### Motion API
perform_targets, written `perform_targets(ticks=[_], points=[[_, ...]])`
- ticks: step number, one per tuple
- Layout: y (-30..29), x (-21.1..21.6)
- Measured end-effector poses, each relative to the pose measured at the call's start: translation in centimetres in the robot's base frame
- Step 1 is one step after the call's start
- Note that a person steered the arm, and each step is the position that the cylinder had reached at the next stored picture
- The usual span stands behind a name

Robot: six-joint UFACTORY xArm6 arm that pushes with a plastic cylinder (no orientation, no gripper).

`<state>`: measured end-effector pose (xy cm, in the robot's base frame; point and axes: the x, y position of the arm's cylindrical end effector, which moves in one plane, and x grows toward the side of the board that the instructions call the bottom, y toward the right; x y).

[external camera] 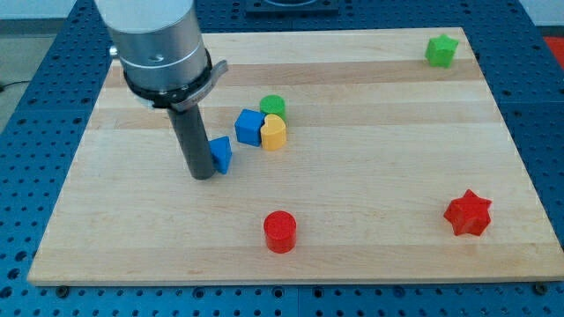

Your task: Push the red circle into the blue triangle

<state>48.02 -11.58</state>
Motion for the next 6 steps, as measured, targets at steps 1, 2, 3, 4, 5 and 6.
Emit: perform_targets(ticks=[1,2,3,4,5,6], points=[[1.3,-1.0],[11.3,0.7],[16.3,3.3],[14.2,9.5],[11.0,10.0],[8.0,6.4]])
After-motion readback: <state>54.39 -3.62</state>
